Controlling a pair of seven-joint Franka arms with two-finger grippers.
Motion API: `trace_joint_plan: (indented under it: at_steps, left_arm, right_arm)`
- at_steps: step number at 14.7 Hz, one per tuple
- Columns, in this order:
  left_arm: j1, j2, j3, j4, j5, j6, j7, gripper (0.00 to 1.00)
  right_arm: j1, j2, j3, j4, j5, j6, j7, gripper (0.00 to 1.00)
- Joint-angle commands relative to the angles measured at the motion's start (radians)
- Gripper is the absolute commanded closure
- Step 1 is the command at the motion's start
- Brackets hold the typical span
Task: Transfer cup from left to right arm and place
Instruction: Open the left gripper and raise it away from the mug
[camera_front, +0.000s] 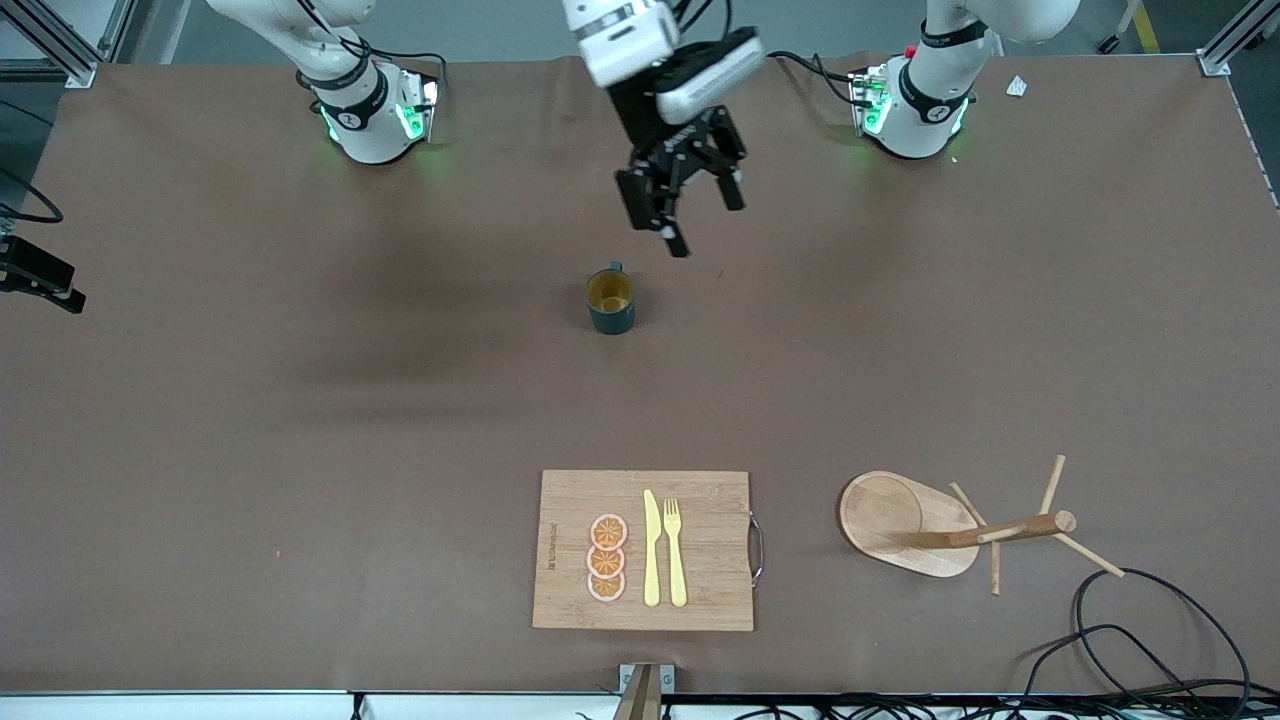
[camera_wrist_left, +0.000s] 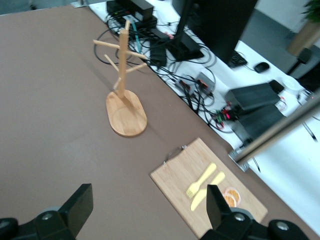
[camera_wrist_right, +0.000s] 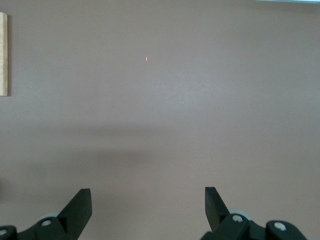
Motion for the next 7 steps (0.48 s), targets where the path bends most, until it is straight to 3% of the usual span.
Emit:
trace_joint_plan:
  at_steps: [1,7]
  left_arm:
    - [0.108,-0.067,-0.006,-0.003,-0.067,0.021,0.038,0.0]
    - [0.393,-0.161,-0.006,-0.003,-0.277,0.054,0.339,0.0]
  right_arm:
    - [-0.017,-0.018,0.012,-0.019,0.003,0.013,0.001,0.0]
    - [-0.023,-0.02,0.012,-0.019,0.003,0.017,0.001,0.0]
